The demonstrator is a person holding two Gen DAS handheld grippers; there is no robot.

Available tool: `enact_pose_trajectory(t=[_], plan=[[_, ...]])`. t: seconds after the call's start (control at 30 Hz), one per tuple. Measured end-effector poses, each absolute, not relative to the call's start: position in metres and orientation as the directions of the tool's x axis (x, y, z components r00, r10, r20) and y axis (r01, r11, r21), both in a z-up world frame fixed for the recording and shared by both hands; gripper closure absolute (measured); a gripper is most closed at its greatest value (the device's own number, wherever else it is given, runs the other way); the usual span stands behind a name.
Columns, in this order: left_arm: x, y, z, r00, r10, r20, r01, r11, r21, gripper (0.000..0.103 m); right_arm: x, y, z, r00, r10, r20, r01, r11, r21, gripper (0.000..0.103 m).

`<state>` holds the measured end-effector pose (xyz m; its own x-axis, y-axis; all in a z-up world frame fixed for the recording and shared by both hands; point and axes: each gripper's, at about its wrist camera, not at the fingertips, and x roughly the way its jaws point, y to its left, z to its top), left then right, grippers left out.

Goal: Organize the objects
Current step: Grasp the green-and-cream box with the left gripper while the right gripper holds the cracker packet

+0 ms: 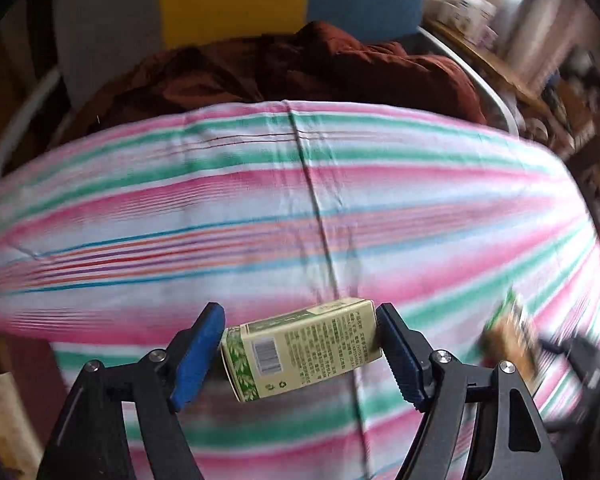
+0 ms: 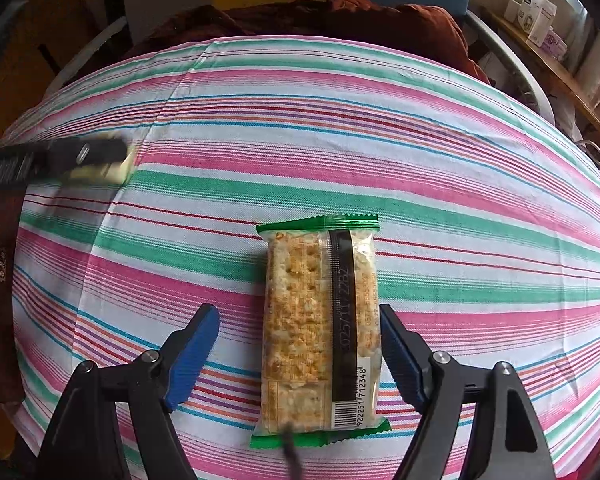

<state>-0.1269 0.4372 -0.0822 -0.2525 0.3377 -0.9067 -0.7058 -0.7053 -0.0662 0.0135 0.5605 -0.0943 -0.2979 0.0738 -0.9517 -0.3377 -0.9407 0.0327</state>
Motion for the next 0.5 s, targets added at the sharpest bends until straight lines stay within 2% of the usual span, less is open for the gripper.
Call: enact_pose_trajectory(t=[0.1,0.4,0.47,0.5], plan=[[-0.097,0.423,-0.08,-0.308,0.332,-0.891,-0.744,-0.668,0.009,0.026,0.017,0.564,-0.097,-0.305,0.074,-0.949,-0.332,-0.943,0.033,0.022],[-0.026,0.388,-0.081,-0.419,0.365,-0.832,-0.771,-0.626,0.114,0.026,0.023,0.566,-0.096,-0.325,0.074,-0.943,-0.316,-0.948,0.035,0.022],[-0.023,0.388,-0.082,-0.429,0.372,-0.823,-0.766,-0.632,0.114,0.026,0.024,0.566,-0.095,-0.331,0.078,-0.94,-0.313,-0.949,0.032,0.028],[-0.023,0.388,-0.083,-0.43,0.375,-0.821,-0.765,-0.634,0.111,0.026,0.025,0.566,-0.093,-0.339,0.082,-0.937,-0.31,-0.95,0.029,0.036]])
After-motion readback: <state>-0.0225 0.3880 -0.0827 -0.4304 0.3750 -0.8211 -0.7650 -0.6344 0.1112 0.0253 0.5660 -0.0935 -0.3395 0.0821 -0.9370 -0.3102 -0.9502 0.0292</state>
